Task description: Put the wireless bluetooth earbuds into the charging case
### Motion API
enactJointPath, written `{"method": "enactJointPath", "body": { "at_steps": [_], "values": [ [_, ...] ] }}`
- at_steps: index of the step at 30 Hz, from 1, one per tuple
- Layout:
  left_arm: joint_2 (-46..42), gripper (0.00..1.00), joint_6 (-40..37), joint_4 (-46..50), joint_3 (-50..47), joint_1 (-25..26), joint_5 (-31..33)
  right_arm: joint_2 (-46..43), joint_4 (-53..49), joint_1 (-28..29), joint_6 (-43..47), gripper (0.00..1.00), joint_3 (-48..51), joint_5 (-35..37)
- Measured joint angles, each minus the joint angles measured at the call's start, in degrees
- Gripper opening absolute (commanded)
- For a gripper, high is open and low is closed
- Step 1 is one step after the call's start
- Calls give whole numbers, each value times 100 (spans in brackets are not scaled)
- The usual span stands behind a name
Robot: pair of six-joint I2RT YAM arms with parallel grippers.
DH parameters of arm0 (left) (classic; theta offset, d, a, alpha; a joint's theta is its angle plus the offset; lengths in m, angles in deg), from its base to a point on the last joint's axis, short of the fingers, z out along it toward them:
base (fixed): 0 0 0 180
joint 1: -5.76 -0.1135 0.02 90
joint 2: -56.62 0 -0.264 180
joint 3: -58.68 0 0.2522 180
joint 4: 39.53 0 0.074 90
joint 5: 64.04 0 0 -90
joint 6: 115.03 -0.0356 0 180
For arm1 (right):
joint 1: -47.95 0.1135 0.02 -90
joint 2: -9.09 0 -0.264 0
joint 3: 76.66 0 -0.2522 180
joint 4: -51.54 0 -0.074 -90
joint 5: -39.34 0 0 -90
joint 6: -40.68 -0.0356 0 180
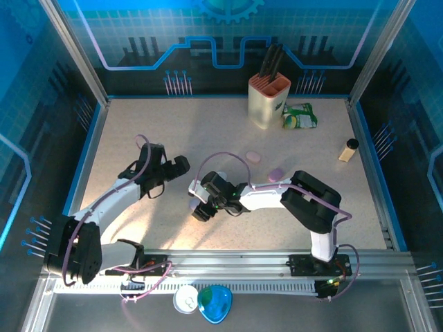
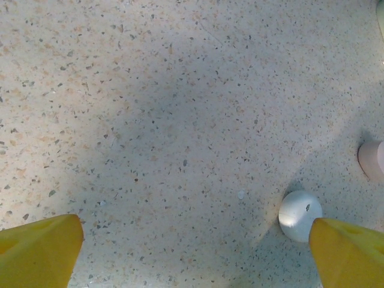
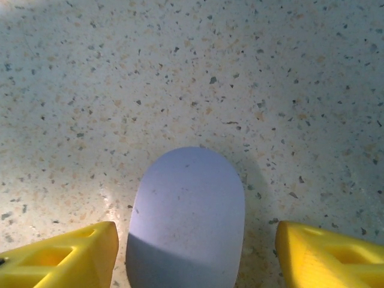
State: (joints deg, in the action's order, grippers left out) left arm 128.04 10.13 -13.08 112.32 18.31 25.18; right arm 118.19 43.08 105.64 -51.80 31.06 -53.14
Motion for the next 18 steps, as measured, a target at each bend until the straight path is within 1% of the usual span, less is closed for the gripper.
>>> {"method": "enactJointPath", "body": {
  "at_steps": [2,5,8,13,18],
  "values": [
    [0,93,57,31,0,-9,-22,44,-57,0,4,59,-33,37],
    [0,93,76,66,0,-9,-50,48,-107,-11,7,50,-68,66],
    [0,94,66,101,0,-9,-57,48,-127,-15,26,45,-74,83],
    [-61,96,-227,133,0,-9,-57,-109,-164,-101,107,43,-13,76],
    [-400,98,-734,66,-81,-9,-79,-713,-374,-455,164,42,131,33]
  ]
}}
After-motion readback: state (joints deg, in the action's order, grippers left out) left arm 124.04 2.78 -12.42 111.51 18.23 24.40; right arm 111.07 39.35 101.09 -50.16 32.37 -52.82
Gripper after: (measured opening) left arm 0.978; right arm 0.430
